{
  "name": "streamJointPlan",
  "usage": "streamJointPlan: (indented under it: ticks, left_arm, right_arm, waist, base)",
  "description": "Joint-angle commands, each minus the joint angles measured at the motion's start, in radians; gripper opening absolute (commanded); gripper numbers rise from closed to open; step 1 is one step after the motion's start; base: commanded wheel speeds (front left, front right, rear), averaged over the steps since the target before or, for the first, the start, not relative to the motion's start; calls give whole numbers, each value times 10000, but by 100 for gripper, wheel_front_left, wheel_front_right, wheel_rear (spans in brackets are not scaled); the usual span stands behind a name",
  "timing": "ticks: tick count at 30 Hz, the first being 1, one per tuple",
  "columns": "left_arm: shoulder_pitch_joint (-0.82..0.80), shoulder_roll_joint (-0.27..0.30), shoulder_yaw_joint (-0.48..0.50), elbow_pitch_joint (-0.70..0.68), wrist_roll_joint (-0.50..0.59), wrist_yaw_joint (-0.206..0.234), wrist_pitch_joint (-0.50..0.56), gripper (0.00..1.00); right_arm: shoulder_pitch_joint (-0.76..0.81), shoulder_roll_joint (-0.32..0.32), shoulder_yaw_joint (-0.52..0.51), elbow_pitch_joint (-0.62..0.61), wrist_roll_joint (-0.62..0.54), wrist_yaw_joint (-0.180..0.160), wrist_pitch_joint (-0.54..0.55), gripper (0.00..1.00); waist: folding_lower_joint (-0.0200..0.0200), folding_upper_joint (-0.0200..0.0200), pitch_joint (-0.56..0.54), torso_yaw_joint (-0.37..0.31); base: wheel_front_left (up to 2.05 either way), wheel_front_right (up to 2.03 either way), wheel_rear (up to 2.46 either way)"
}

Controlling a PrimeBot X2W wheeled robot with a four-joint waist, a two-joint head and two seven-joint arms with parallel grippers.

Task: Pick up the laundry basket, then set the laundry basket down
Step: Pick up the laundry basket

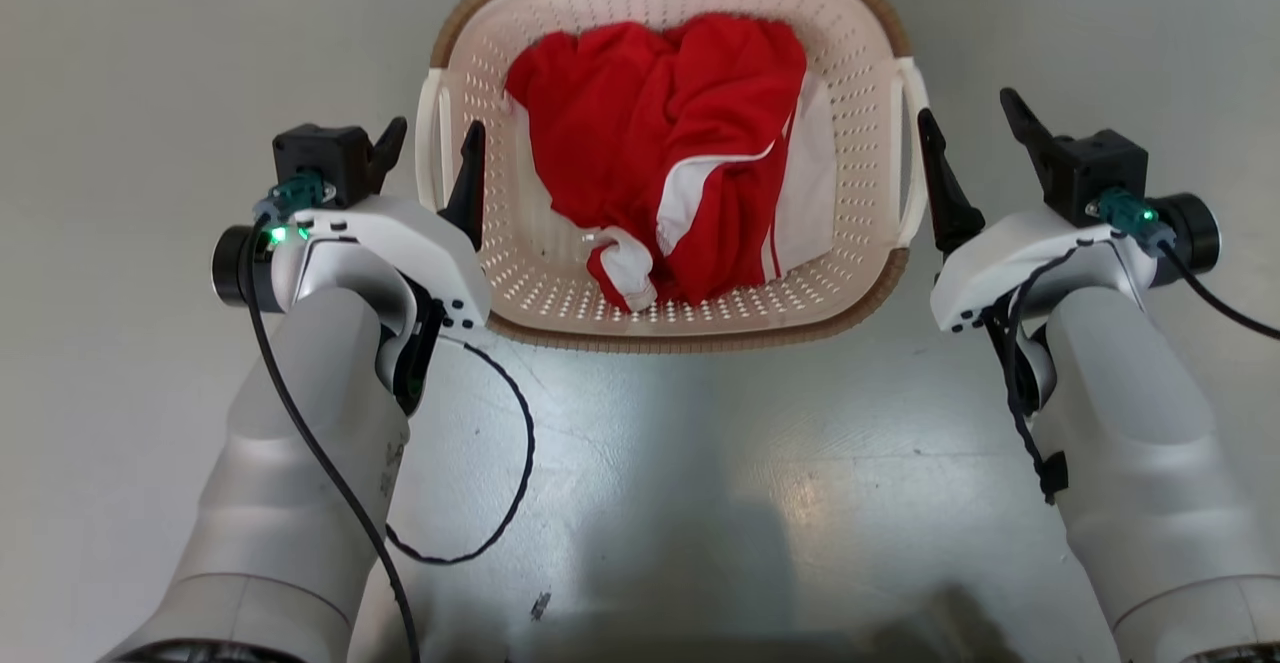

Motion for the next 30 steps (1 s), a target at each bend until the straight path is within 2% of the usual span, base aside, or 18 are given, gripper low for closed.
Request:
streamJointPlan:
  ticks: [1,11,20,30]
  left_arm:
    - [-22,247,157,-16,73,44,-63,100]
    - [-781,238,-218,578,106,-12,-63,100]
    - [-1506,236,-1094,1450,188,-82,-53,100]
    - [-2267,236,-1552,2342,18,-167,997,100]
  right_arm:
    - [53,126,138,-16,-108,60,-107,100]
    - [-488,126,58,406,-171,60,-24,100]
    - [-1068,126,591,1236,621,60,665,100]
    - [-1614,126,1230,1887,1312,60,1857,100]
  waist:
    - [-1,0,274,76]
    - [-1,0,1120,305]
    - [-1,0,1280,397]
    - [-1,0,1130,188]
  base:
    - [0,0,0]
    - [0,0,0]
    - [0,0,0]
    - [0,0,0]
